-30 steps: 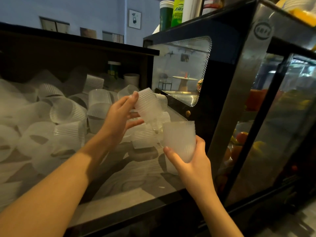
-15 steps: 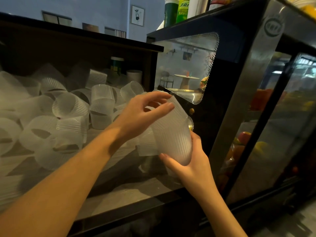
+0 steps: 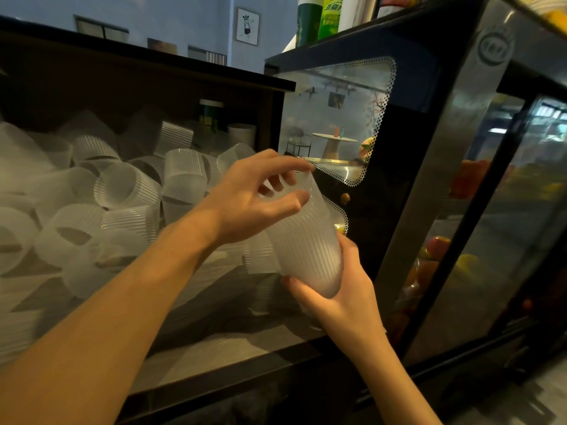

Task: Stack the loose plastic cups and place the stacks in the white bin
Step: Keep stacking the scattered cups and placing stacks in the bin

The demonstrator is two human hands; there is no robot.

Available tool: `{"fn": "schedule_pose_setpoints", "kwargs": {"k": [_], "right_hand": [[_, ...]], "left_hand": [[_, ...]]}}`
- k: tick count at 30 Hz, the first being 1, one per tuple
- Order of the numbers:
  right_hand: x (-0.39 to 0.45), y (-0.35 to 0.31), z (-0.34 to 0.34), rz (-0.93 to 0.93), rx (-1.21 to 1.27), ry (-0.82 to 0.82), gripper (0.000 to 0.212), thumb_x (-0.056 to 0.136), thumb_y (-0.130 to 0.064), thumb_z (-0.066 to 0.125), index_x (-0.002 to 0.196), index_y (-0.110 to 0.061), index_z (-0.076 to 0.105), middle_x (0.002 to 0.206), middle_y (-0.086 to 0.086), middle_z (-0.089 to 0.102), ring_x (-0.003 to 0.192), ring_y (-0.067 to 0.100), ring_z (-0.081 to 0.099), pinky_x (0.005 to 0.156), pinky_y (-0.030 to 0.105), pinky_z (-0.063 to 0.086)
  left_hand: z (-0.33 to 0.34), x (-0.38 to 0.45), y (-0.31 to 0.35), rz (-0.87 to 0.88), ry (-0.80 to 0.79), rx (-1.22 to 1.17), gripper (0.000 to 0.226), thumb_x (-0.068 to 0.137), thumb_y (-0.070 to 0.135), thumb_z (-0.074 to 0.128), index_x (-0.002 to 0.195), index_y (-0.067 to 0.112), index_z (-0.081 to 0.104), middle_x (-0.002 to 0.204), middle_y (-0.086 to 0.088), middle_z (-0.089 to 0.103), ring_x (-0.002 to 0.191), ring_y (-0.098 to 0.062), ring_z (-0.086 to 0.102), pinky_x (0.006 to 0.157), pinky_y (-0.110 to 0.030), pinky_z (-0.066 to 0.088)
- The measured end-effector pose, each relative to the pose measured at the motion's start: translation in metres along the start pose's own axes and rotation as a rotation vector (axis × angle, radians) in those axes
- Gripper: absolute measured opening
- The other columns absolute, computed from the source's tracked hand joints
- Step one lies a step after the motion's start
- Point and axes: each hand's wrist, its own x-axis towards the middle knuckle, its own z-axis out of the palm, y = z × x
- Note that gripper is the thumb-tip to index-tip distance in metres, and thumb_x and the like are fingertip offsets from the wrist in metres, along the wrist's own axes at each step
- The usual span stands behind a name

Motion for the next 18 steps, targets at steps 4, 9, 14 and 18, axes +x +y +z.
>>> {"fn": "schedule_pose_setpoints", "kwargs": {"k": [4,9,14,18], "right_hand": [[-0.001,-0.001,0.000,0.001,-0.001,-0.016,0.084,0.061,-0.064,0.071,0.130,-0.054,0.024,0.113,-0.033,0.041,0.102,-0.006,0.050,0.073,0.028,0.057],[-0.002,0.004,-0.001,0.038,0.039,0.081,0.089,0.061,-0.065,0.072,0.136,-0.039,0.032,0.113,-0.025,0.047,0.101,0.001,0.055,0.074,0.033,0.058],[-0.005,0.002,-0.005,0.119,0.189,0.217,0.078,0.068,-0.060,0.073,0.131,-0.030,0.038,0.109,-0.017,0.050,0.097,0.003,0.059,0.066,0.024,0.058],[-0.005,0.000,-0.006,0.150,0.236,0.264,0.076,0.068,-0.058,0.070,0.129,-0.026,0.039,0.107,-0.015,0.051,0.096,0.000,0.058,0.063,0.019,0.057]], "left_hand": [[0.010,-0.001,0.004,-0.007,-0.198,0.075,0.063,0.076,0.071,0.041,0.126,0.037,0.058,0.109,0.020,0.051,0.100,0.003,0.052,0.079,-0.020,0.048],[0.021,-0.004,0.001,-0.163,-0.175,-0.216,0.061,0.091,0.067,0.026,0.135,0.034,0.052,0.124,0.020,0.052,0.110,0.018,0.047,0.085,-0.002,0.038],[0.015,-0.011,-0.035,-0.245,-0.097,0.119,0.061,0.086,0.058,0.052,0.139,0.027,0.048,0.126,0.008,0.055,0.114,-0.007,0.053,0.089,-0.022,0.047],[0.027,-0.020,-0.045,-0.283,-0.387,0.408,0.084,0.077,0.067,0.062,0.148,0.030,0.036,0.147,0.005,0.042,0.134,-0.015,0.037,0.109,-0.036,0.035]]}}
